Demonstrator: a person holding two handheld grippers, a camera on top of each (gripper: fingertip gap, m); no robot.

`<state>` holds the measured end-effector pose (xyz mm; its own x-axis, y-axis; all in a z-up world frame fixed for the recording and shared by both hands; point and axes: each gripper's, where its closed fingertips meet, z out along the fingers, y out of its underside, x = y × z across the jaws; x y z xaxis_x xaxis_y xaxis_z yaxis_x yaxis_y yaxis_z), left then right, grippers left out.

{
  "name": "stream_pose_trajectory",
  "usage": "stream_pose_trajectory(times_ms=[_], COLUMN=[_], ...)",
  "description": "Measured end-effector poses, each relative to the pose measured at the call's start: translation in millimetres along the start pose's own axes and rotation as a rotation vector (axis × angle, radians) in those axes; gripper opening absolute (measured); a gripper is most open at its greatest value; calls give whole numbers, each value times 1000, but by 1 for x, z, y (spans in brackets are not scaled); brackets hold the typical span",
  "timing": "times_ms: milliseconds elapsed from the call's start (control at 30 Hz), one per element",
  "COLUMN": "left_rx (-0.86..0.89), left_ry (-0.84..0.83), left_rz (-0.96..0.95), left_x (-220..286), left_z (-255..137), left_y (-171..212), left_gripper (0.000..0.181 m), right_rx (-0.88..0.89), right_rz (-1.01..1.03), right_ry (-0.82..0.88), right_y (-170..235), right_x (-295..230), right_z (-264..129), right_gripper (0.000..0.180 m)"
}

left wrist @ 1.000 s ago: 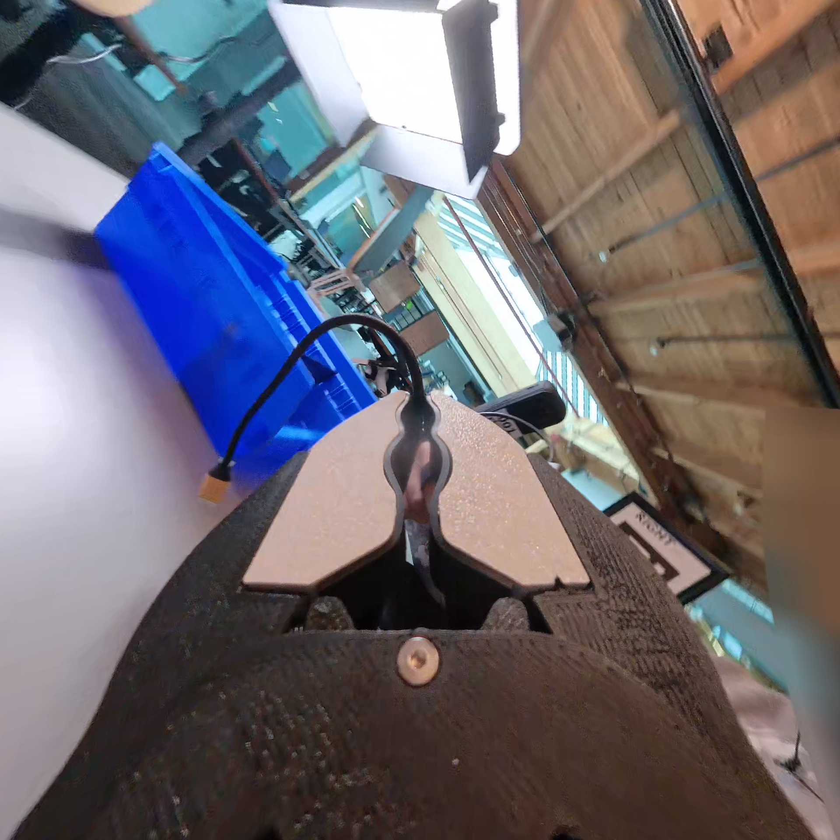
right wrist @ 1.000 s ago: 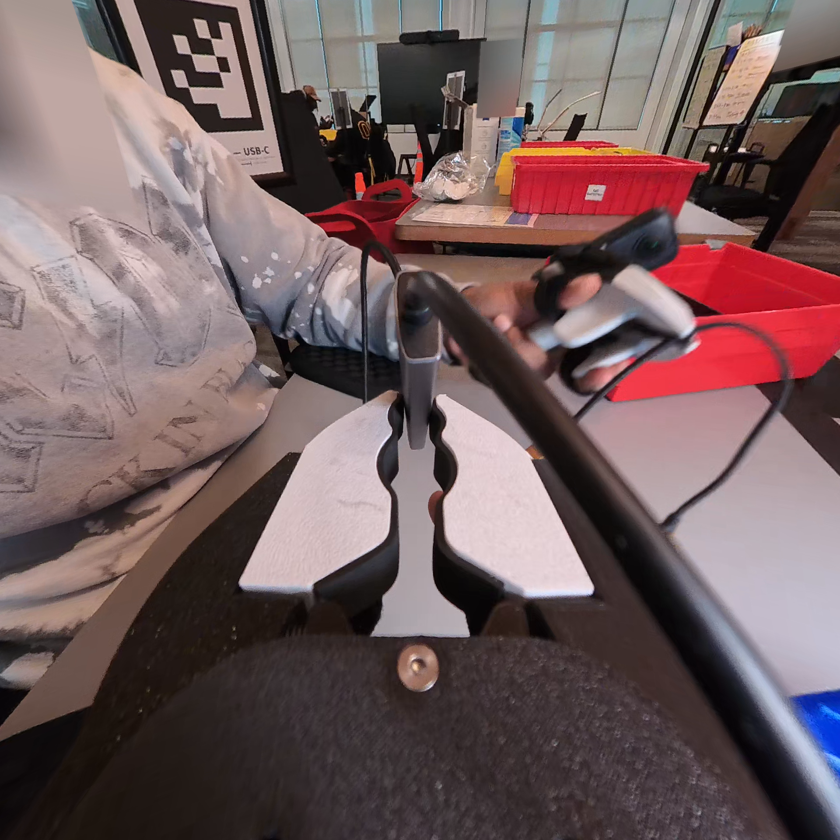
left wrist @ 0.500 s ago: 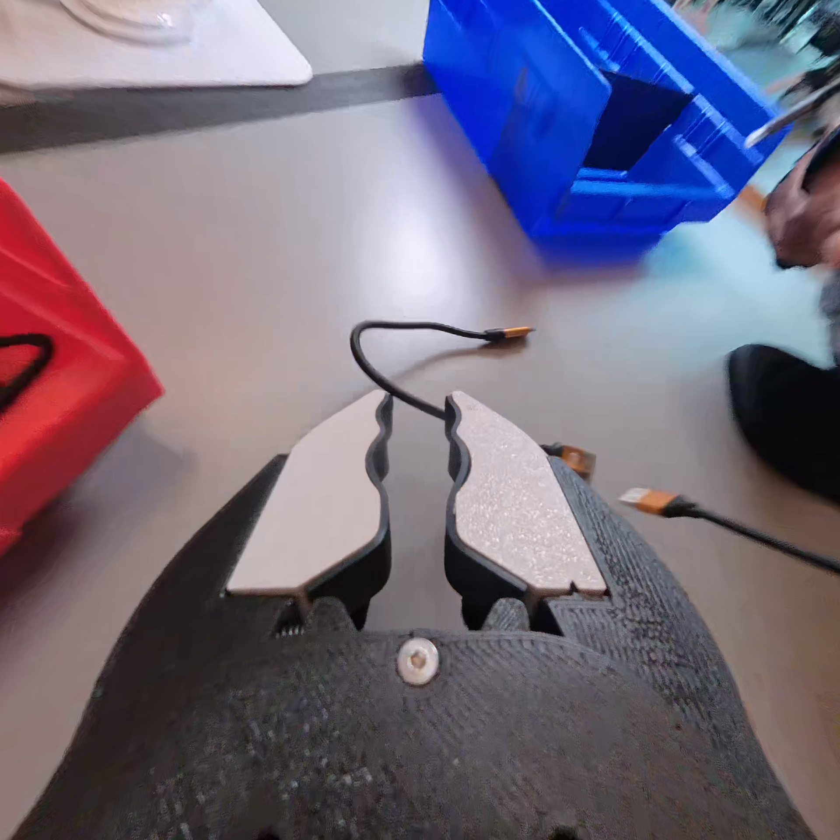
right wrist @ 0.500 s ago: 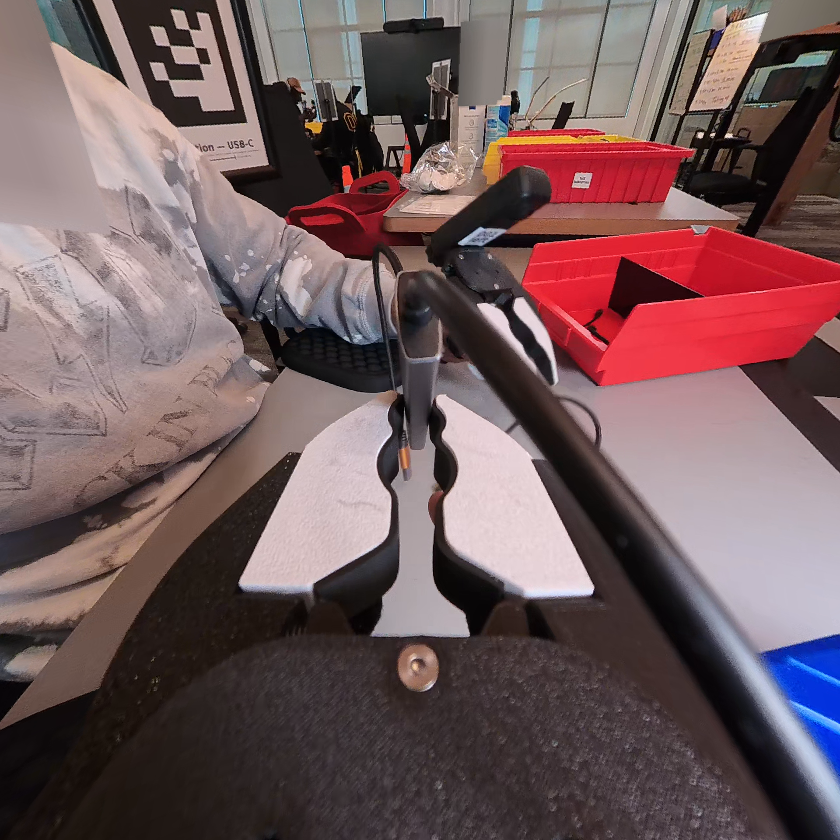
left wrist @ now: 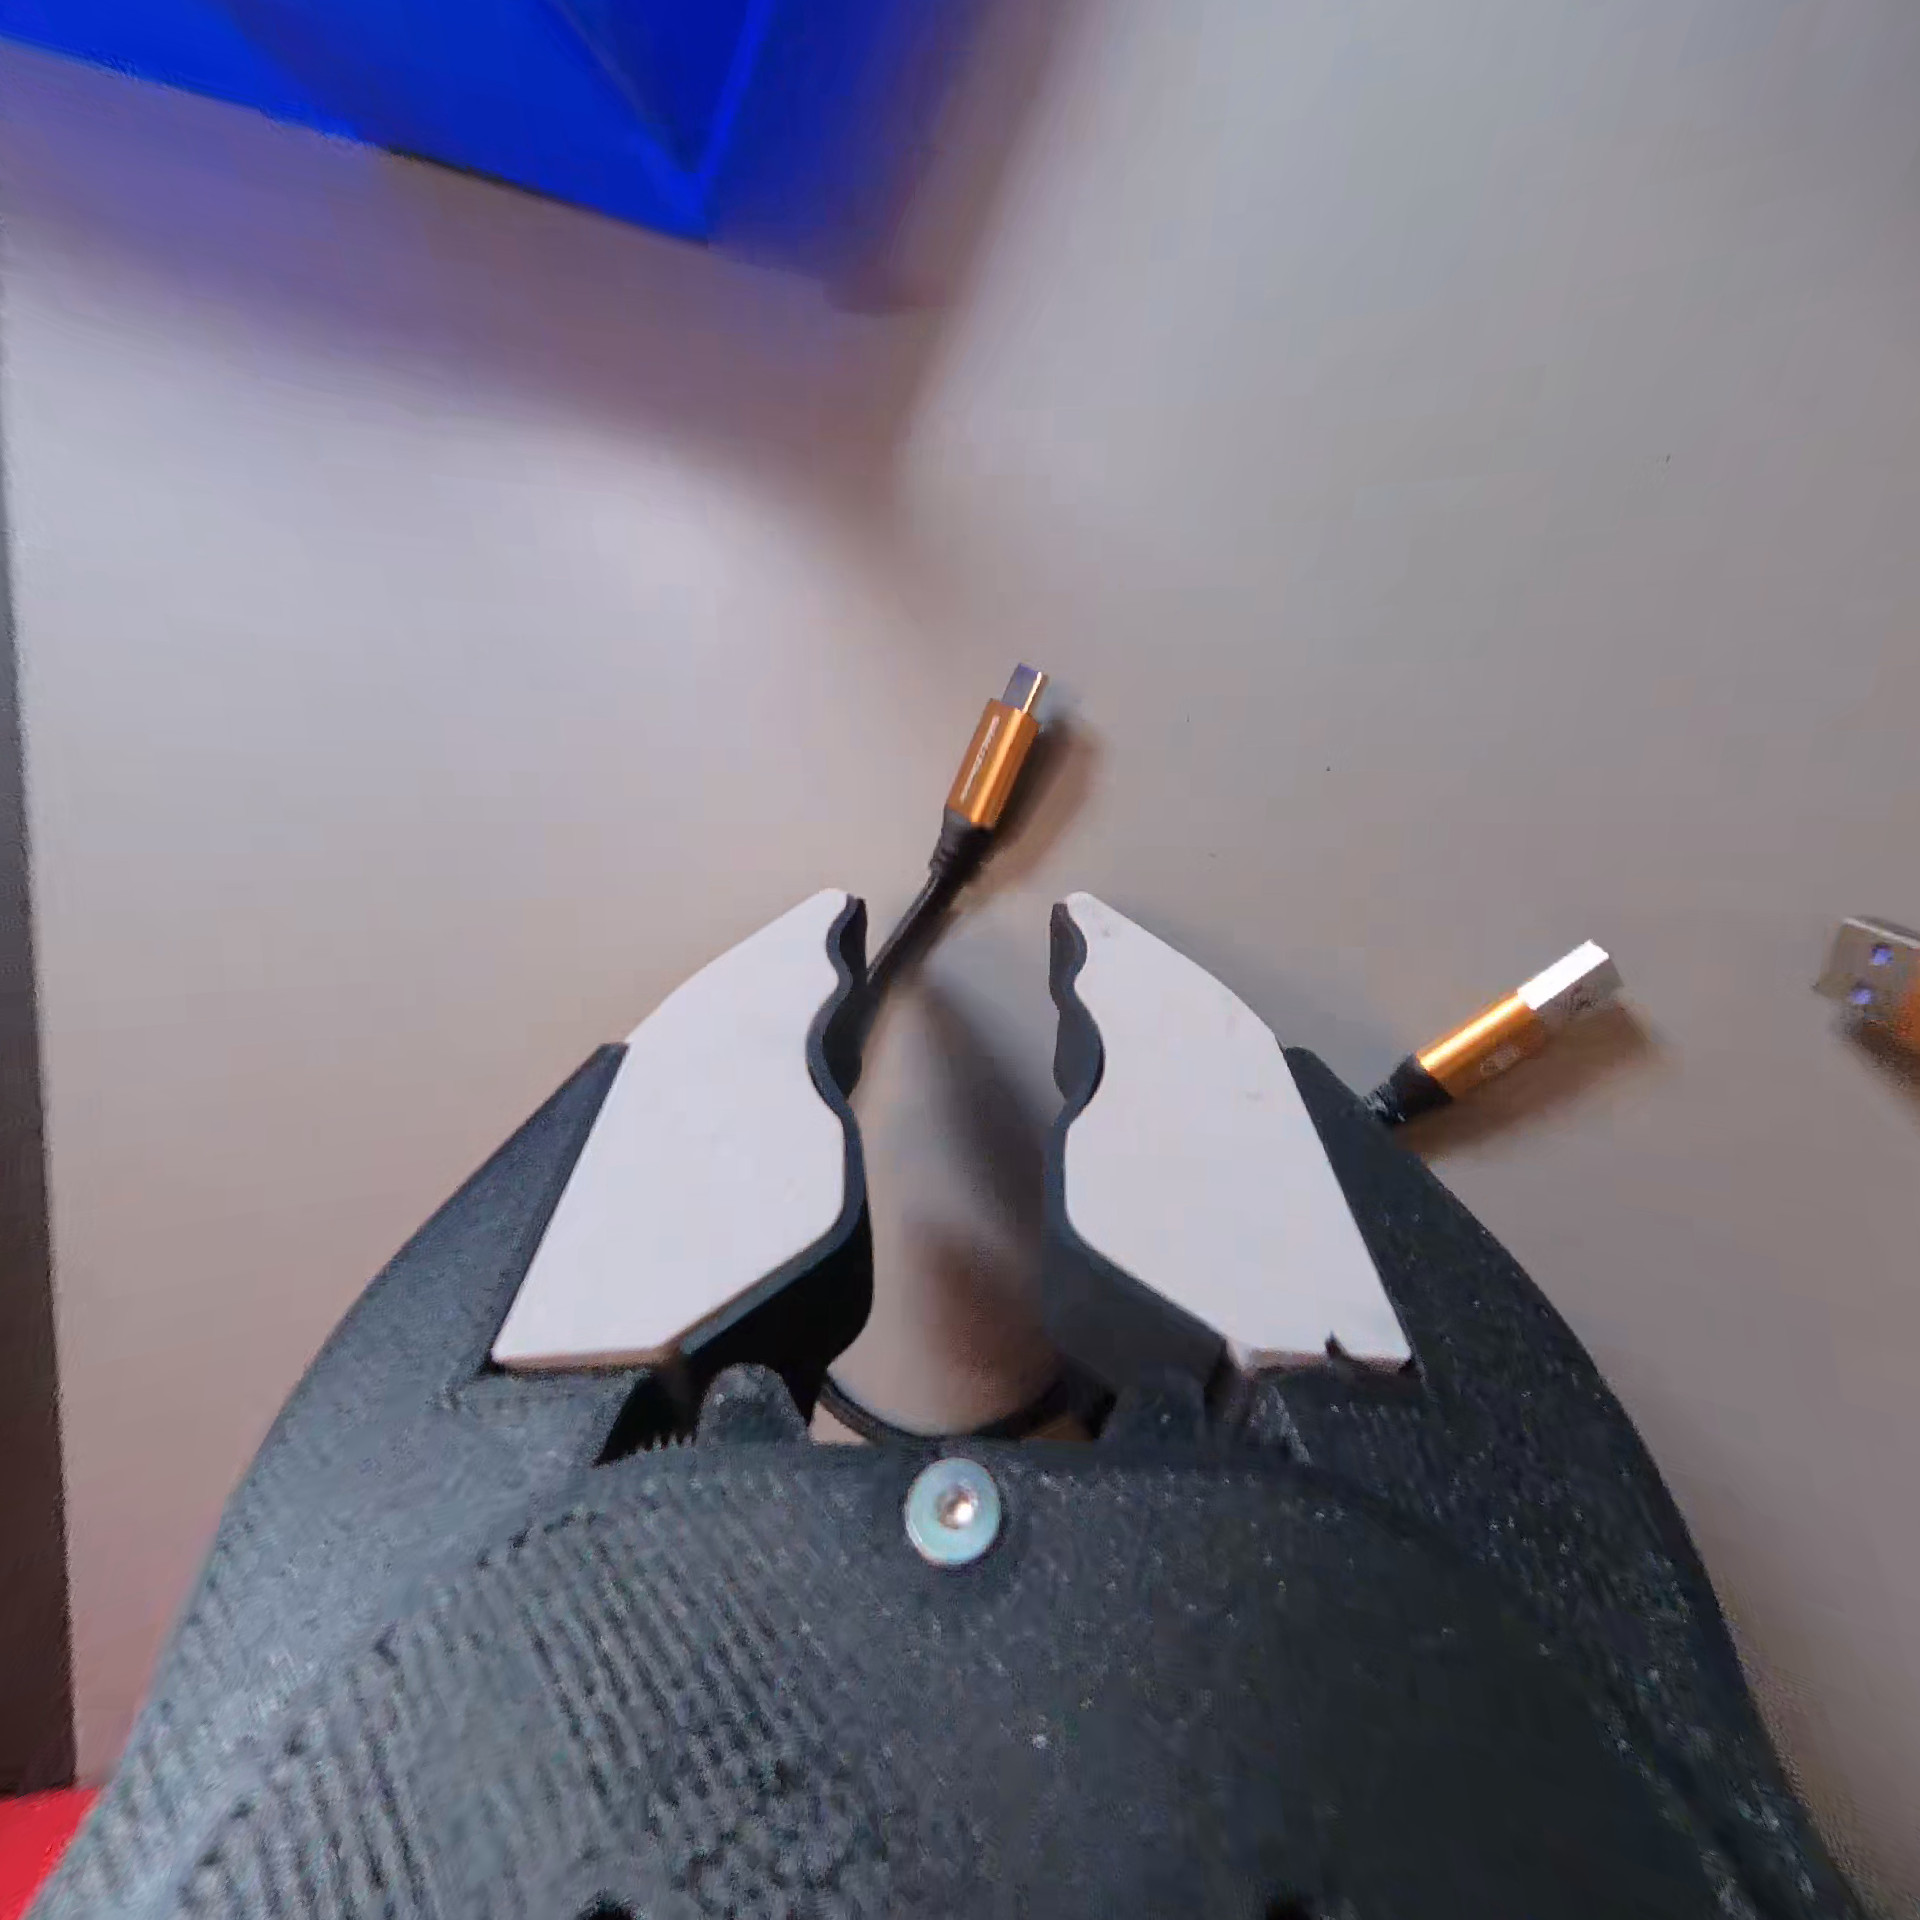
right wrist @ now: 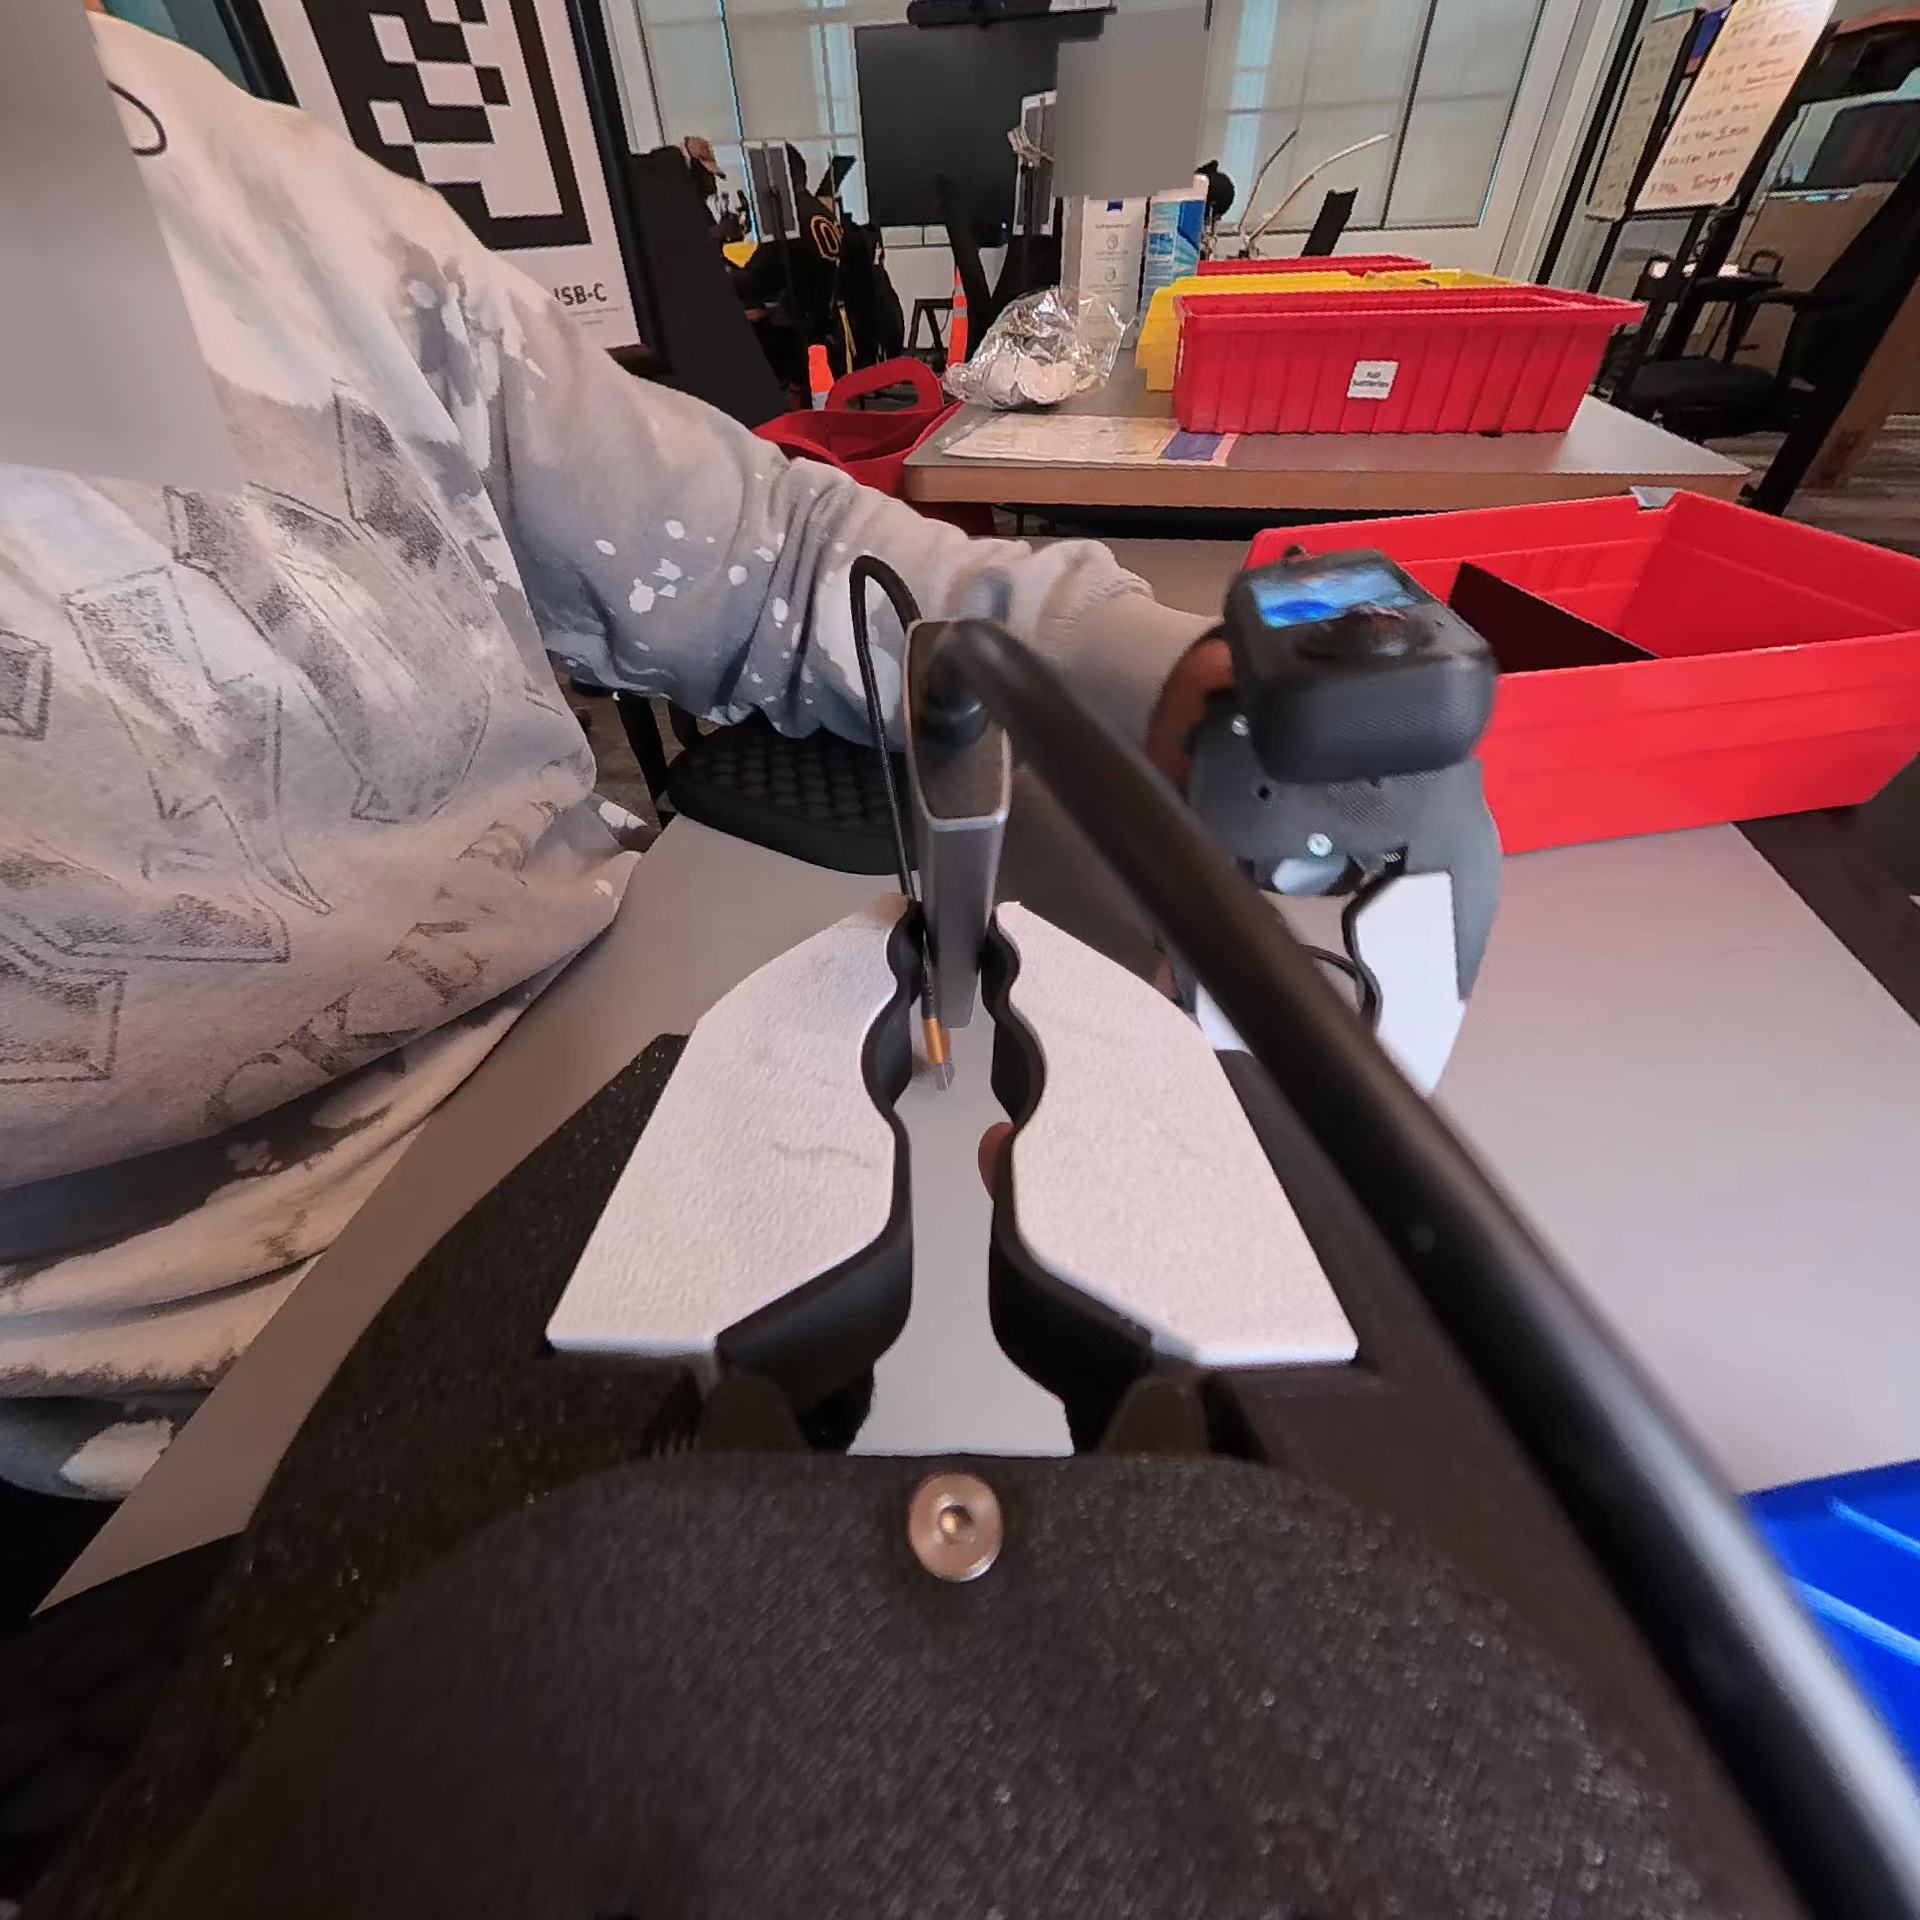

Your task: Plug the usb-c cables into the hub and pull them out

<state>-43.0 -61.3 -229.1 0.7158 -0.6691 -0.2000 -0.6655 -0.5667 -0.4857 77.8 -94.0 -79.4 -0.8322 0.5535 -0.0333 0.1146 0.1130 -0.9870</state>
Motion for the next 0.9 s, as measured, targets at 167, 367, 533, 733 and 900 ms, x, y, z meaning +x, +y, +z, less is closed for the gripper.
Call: stream_pose_trajectory(times_ms=[167,367,533,733,900], left_rx=[45,129,131,259,336], left_ry=[106,189,55,145,261], left_rz=[-16,-98,-97,-316,-383], left_x=[1,5,-5,-9,12], left_z=[8,10,13,-43,-106], left_y=[-6,-9,-10,-32,-48], left_gripper=[30,16,9,8,8], right_rx=[7,-3,-17,-118,-298], right_rz=[10,18,-4,-110,-227], right_ry=[7,5,34,199,323], right_y=[2,6,5,7,26], right_x=[3,4,6,22,36], right_z=[-3,0,2,0,2], right_gripper=[10,10,10,10,10])
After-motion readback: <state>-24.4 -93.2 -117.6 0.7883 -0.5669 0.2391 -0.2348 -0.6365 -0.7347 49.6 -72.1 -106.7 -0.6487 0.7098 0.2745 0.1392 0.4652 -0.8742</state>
